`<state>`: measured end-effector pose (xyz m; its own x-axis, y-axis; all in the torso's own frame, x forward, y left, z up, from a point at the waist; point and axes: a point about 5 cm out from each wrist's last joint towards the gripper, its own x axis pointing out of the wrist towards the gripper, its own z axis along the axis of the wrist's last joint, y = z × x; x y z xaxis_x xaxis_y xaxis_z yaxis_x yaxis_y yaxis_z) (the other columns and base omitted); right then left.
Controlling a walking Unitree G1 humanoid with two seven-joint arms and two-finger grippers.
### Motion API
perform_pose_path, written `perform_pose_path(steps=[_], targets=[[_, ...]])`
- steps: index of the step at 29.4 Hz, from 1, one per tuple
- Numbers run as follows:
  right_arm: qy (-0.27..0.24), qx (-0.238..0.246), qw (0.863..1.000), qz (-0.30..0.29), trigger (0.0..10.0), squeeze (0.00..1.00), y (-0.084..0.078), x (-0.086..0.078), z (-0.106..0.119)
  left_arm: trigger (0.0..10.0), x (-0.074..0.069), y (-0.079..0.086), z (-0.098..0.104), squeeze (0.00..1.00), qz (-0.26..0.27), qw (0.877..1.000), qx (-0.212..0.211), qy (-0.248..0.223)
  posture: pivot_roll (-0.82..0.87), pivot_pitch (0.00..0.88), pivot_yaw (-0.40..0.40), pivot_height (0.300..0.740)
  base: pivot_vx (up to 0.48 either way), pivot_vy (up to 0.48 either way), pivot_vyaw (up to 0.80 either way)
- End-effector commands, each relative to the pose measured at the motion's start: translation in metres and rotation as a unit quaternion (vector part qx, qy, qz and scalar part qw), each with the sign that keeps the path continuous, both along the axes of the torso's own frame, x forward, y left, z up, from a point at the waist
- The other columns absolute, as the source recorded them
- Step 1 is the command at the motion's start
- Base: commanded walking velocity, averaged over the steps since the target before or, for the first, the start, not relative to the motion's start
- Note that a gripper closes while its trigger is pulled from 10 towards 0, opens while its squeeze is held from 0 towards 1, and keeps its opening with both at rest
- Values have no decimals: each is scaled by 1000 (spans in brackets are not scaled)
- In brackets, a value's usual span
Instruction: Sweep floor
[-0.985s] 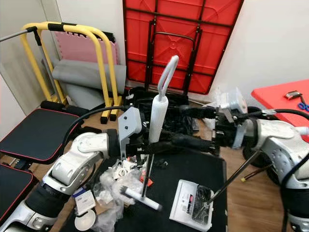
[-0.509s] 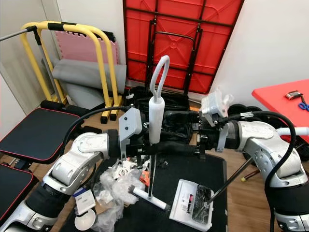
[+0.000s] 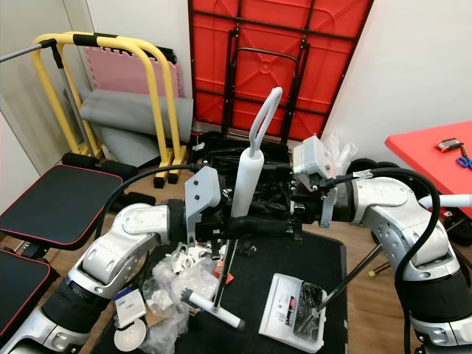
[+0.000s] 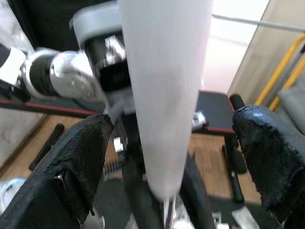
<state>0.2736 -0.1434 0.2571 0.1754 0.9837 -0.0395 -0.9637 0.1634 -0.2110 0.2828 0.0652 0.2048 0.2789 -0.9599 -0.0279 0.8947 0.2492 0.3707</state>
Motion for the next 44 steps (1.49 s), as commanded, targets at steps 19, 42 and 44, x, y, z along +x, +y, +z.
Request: perform_pose_path(steps=[19, 42, 44], targets=[[-5, 4, 1000, 3, 0, 0, 7, -1, -2, 10000, -12, -12, 5, 0, -49, 999, 2, -13, -164, 83, -149, 740, 0, 0, 0], [-23, 21, 999, 13, 0, 0, -5, -3, 18, 10000, -3, -9, 7, 1000, -25, 1000, -14, -5, -172, 84, -144, 740, 0, 0, 0], [-23, 21, 999, 13, 0, 0, -5, -3, 18, 10000, -3, -9, 7, 1000, -25, 1000, -14, -5, -172, 84, -144, 740, 0, 0, 0]])
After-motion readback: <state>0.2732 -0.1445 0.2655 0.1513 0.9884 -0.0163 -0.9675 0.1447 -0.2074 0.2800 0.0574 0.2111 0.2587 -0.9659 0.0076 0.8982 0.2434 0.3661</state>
